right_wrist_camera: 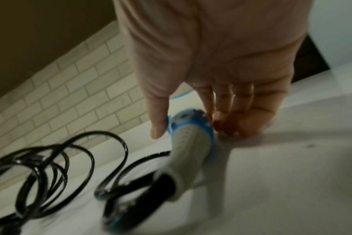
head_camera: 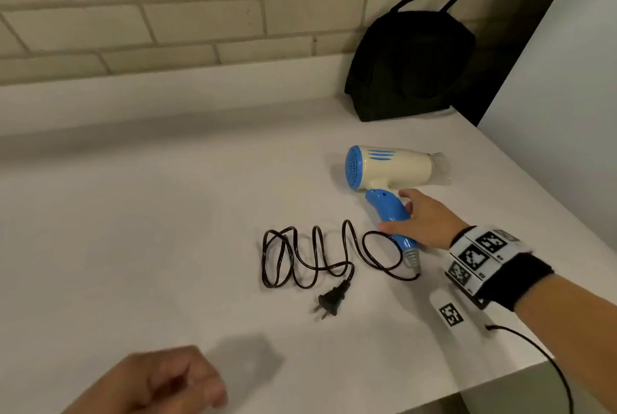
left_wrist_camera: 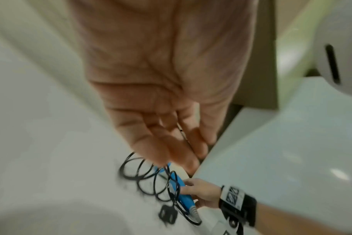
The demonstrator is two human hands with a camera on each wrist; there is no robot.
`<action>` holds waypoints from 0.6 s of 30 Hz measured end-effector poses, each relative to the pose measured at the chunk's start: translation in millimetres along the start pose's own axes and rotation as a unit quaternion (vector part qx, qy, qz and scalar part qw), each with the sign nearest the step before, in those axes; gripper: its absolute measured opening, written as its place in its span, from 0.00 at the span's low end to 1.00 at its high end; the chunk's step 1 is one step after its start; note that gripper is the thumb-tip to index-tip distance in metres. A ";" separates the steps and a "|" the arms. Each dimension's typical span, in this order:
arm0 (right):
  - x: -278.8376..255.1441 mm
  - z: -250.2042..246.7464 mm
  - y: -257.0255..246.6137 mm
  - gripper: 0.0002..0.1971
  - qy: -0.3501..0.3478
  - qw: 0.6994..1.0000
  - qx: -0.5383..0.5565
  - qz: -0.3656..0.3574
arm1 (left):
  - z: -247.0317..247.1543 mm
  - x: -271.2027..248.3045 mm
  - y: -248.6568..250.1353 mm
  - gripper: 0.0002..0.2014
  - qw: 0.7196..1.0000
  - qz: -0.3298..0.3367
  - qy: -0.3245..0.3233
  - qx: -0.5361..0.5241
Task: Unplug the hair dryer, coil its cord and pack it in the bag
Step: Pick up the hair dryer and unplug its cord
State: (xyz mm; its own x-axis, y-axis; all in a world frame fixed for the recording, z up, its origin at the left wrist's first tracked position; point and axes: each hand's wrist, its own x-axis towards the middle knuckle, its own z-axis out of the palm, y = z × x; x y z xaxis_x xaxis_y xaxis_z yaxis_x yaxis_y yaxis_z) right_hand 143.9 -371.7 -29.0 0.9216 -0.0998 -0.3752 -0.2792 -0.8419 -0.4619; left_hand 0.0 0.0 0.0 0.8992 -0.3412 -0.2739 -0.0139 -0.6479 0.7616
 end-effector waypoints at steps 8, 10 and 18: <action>4.5 3.6 -21.2 0.06 -0.030 0.949 0.312 0.017 | 52.2 115.1 56.0 0.36 0.957 0.178 0.091 0.212; -3.1 -2.1 -20.2 0.06 -0.038 0.919 0.393 0.005 | 55.5 135.1 53.7 0.40 0.957 0.092 0.045 0.271; -5.3 -54.4 -1.2 0.09 0.051 0.859 0.508 -0.036 | -18.5 132.8 7.5 0.05 0.976 -0.069 0.187 0.087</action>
State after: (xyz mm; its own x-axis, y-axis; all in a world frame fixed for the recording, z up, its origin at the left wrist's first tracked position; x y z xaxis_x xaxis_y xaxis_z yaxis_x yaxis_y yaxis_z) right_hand 154.0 -399.0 17.2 0.9510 -0.1557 -0.2673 -0.2637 0.0434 -0.9636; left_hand 127.4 -37.5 -19.8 0.9940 0.0088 -0.1093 0.0743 -0.7871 0.6124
